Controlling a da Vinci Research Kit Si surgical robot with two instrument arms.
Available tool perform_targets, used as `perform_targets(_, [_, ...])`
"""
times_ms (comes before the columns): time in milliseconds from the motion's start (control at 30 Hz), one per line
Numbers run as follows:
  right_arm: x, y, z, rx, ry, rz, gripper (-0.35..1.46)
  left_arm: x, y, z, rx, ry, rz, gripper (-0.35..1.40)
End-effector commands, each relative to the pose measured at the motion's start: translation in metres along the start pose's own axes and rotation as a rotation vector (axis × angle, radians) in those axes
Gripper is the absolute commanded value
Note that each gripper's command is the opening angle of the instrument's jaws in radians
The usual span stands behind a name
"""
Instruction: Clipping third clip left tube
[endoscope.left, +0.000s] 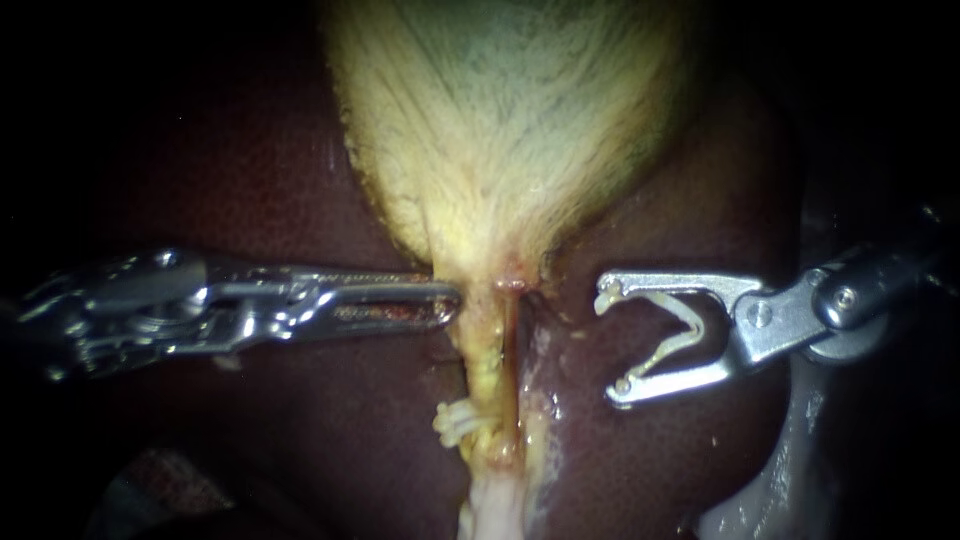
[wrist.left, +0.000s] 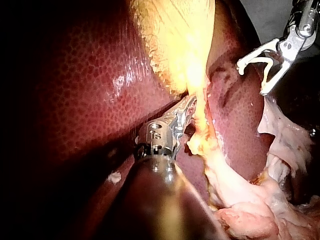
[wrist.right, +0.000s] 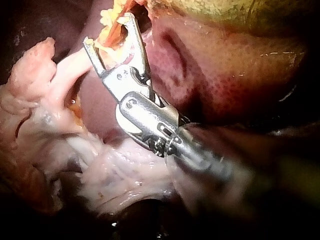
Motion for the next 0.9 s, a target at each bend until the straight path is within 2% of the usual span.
perform_targets(33, [0.0, -0.0001, 0.0001, 0.0, 0.0, 0.0, 0.6, 0.0, 0.0, 0.0, 0.0, 0.0, 0.0, -0.35])
perform_targets(233, [-0.0005, -0.0008, 0.0016, 0.009, 0.001, -0.008, 0.6, 0.0, 0.0004, -0.0012, 0.007, 0.003, 0.001, -0.35])
perform_targets(367, [-0.0011, -0.0016, 0.004, 0.027, 0.007, 0.052, 0.6, 0.0002, 0.0009, -0.0027, 0.01, 0.005, 0.003, -0.35])
perform_targets(633, [-0.0025, -0.0032, 0.0107, 0.058, 0.012, 0.222, 0.6, 0.0008, 0.002, -0.0054, -0.003, 0.001, 0.007, -0.35])
perform_targets(767, [-0.0032, -0.0032, 0.013, 0.057, 0.01, 0.268, 0.6, 0.0008, 0.002, -0.0057, -0.002, 0.001, 0.007, -0.35])
perform_targets(900, [-0.0039, -0.0025, 0.0142, 0.053, 0.009, 0.296, 0.59, 0.0008, 0.0019, -0.0058, -0.003, 0.001, 0.006, -0.35])
